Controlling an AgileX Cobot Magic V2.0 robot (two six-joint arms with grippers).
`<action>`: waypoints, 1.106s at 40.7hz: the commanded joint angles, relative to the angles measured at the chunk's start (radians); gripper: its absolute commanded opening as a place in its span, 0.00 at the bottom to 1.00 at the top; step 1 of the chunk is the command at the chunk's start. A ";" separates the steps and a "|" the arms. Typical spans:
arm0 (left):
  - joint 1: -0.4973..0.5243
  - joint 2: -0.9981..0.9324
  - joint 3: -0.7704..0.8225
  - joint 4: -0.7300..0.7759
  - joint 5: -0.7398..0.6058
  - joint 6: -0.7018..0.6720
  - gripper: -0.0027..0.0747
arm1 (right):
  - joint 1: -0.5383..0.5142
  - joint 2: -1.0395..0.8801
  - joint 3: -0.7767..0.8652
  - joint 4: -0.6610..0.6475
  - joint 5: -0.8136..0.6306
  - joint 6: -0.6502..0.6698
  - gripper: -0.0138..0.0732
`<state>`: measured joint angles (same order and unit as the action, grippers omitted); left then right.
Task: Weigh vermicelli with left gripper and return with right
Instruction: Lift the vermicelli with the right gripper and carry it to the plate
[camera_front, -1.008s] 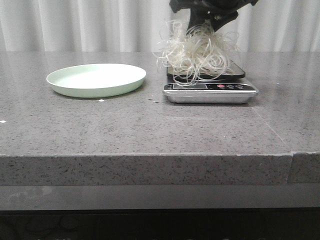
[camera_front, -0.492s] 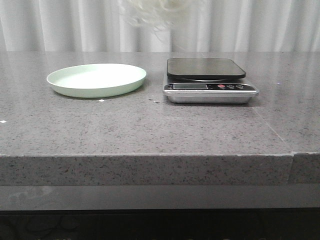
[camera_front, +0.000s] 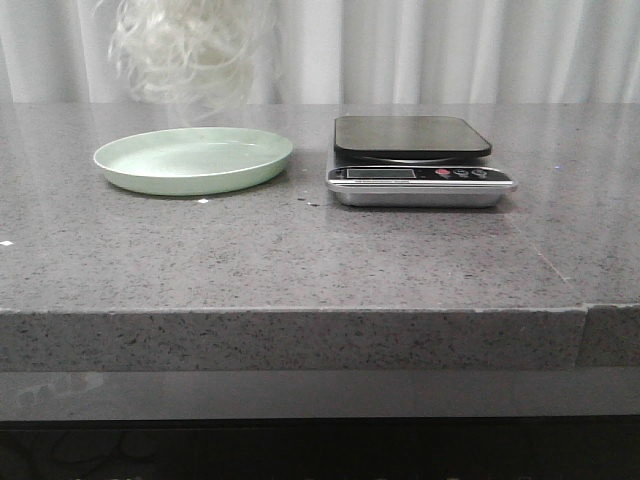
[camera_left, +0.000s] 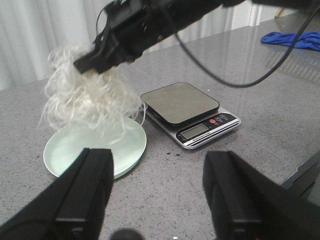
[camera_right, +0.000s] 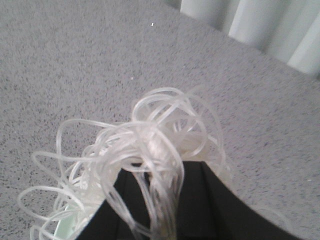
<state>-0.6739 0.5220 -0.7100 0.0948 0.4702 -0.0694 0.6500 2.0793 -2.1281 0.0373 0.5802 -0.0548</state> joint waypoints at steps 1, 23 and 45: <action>-0.006 0.003 -0.026 0.001 -0.077 -0.011 0.63 | -0.002 -0.023 -0.060 -0.003 -0.104 -0.009 0.34; -0.006 0.003 -0.026 0.001 -0.079 -0.011 0.63 | -0.008 0.007 -0.077 -0.003 0.047 -0.004 0.69; -0.006 0.003 -0.026 0.001 -0.079 -0.011 0.63 | -0.008 -0.431 0.249 -0.003 0.113 0.055 0.69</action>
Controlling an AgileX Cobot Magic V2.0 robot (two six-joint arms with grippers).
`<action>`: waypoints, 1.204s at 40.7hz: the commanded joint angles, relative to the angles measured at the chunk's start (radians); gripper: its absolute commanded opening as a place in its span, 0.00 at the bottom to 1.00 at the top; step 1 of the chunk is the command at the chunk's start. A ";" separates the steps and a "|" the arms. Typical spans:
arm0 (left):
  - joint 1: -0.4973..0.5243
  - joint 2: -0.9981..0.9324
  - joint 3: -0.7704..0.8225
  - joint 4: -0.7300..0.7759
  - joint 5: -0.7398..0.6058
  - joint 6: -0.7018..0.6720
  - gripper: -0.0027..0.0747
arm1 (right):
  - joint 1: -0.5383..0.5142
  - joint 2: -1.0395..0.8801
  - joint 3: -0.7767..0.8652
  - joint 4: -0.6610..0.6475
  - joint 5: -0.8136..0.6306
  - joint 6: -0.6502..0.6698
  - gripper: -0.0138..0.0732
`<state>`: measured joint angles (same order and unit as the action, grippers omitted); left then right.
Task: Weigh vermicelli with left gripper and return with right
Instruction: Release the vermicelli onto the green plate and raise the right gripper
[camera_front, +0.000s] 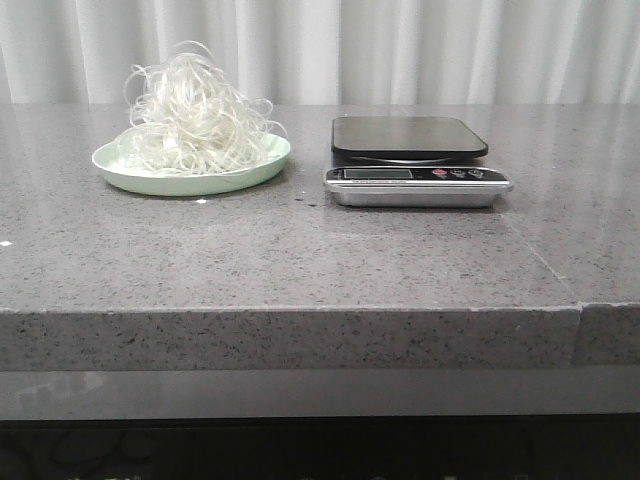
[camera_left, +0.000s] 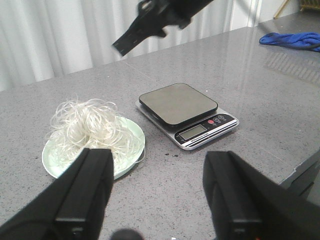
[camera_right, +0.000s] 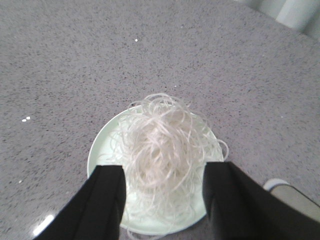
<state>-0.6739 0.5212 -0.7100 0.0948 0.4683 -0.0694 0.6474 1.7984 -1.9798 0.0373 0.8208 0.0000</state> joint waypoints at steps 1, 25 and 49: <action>-0.006 0.004 -0.026 0.001 -0.077 -0.011 0.63 | -0.005 -0.179 0.144 -0.003 -0.144 0.000 0.69; -0.006 0.004 -0.026 0.001 -0.077 -0.011 0.63 | -0.114 -0.910 0.960 -0.017 -0.203 0.000 0.69; -0.006 0.004 -0.026 0.001 -0.077 -0.011 0.63 | -0.114 -1.243 1.054 -0.053 0.055 0.000 0.69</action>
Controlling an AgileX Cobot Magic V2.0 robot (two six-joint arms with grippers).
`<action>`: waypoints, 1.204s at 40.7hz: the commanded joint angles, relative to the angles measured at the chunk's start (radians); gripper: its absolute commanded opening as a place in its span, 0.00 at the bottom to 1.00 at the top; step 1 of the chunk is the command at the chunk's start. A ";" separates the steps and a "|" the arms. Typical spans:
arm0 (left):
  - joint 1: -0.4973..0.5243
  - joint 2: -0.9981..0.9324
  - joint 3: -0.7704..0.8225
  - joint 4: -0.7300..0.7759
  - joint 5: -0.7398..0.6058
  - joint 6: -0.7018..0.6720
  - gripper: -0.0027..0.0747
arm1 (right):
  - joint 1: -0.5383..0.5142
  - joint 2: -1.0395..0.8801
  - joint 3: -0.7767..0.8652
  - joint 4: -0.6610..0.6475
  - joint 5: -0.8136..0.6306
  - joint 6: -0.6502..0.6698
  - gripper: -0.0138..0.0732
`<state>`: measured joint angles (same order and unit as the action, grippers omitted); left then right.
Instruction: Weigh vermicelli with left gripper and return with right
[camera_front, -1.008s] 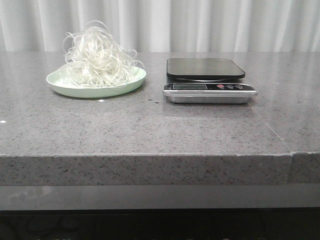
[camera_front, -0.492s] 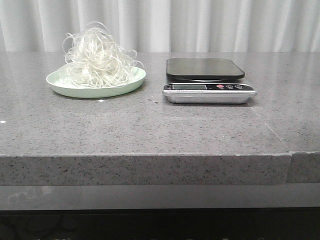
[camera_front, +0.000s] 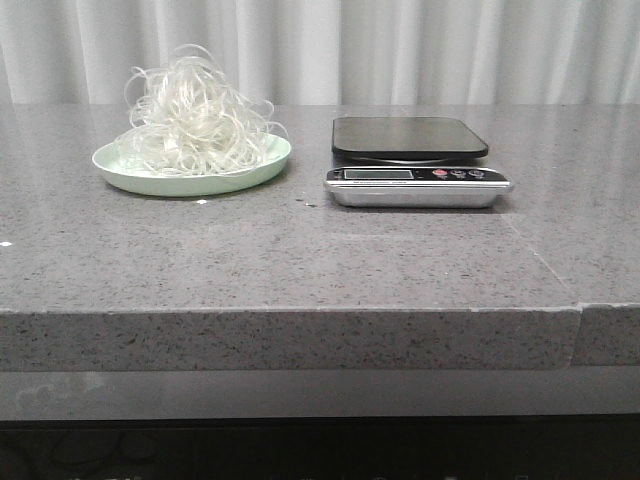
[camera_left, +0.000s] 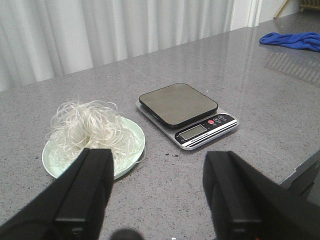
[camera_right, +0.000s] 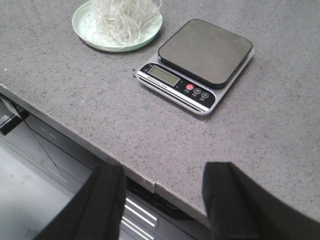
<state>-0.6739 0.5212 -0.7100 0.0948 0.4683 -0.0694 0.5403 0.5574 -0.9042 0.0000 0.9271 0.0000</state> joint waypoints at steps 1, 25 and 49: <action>-0.006 0.004 -0.026 0.001 -0.077 -0.011 0.63 | -0.007 -0.002 -0.021 -0.016 -0.051 0.000 0.69; -0.006 0.004 -0.026 0.001 -0.077 -0.011 0.22 | -0.007 -0.002 -0.021 -0.017 -0.064 0.000 0.34; -0.006 0.004 -0.026 0.001 -0.077 -0.011 0.22 | -0.007 -0.002 -0.021 -0.017 -0.067 0.000 0.34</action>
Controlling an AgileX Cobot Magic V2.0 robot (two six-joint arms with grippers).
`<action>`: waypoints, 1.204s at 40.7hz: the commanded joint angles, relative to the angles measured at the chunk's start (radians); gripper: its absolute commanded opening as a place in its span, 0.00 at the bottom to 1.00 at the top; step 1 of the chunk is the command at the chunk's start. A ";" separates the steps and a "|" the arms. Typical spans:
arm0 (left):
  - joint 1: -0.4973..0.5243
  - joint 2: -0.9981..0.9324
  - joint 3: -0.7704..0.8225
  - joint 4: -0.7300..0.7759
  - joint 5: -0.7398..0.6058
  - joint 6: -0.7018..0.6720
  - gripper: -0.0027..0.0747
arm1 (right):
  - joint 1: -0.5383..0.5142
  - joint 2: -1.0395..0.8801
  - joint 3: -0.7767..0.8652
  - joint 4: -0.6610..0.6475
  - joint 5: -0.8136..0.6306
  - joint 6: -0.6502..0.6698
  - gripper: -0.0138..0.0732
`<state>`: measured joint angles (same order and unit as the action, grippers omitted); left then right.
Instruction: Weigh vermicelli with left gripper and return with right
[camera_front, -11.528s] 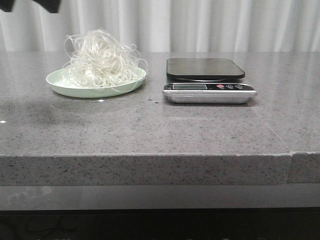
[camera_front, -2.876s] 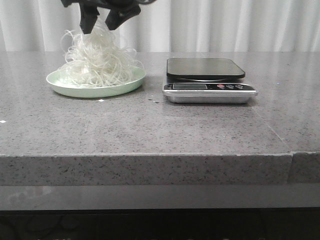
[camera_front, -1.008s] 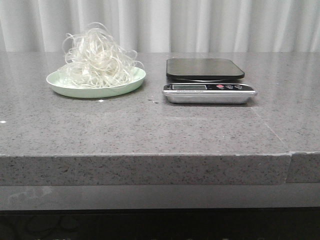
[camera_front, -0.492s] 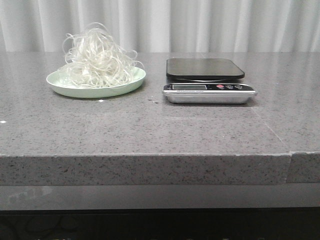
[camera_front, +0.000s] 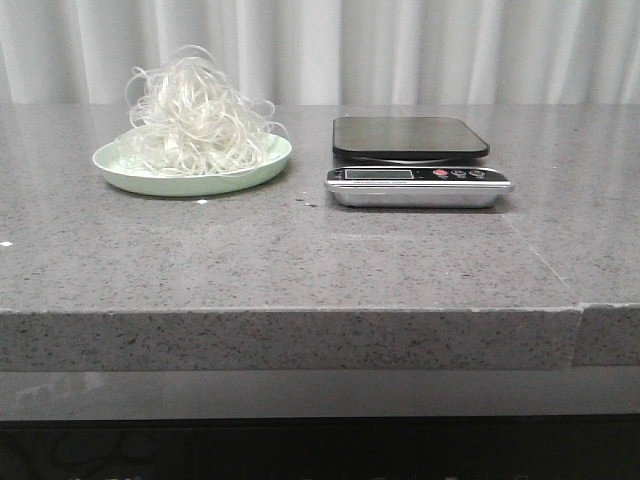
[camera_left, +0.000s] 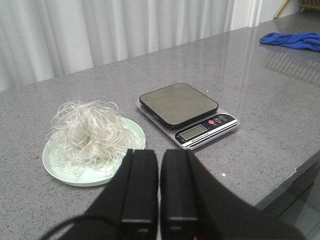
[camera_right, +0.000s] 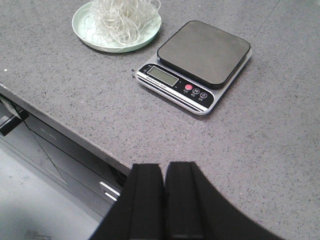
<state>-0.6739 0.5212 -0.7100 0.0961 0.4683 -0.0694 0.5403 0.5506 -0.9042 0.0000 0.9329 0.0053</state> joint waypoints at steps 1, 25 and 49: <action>-0.006 0.002 -0.021 -0.001 -0.081 -0.011 0.22 | -0.007 0.005 -0.021 -0.017 -0.073 -0.005 0.34; 0.573 -0.498 0.572 -0.066 -0.386 -0.009 0.22 | -0.007 0.005 -0.021 -0.017 -0.073 -0.005 0.34; 0.628 -0.547 0.720 -0.178 -0.516 0.173 0.22 | -0.007 0.006 -0.021 -0.017 -0.070 -0.005 0.34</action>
<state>-0.0441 -0.0046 0.0010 -0.0168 0.0414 0.0374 0.5403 0.5506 -0.9027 0.0000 0.9310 0.0071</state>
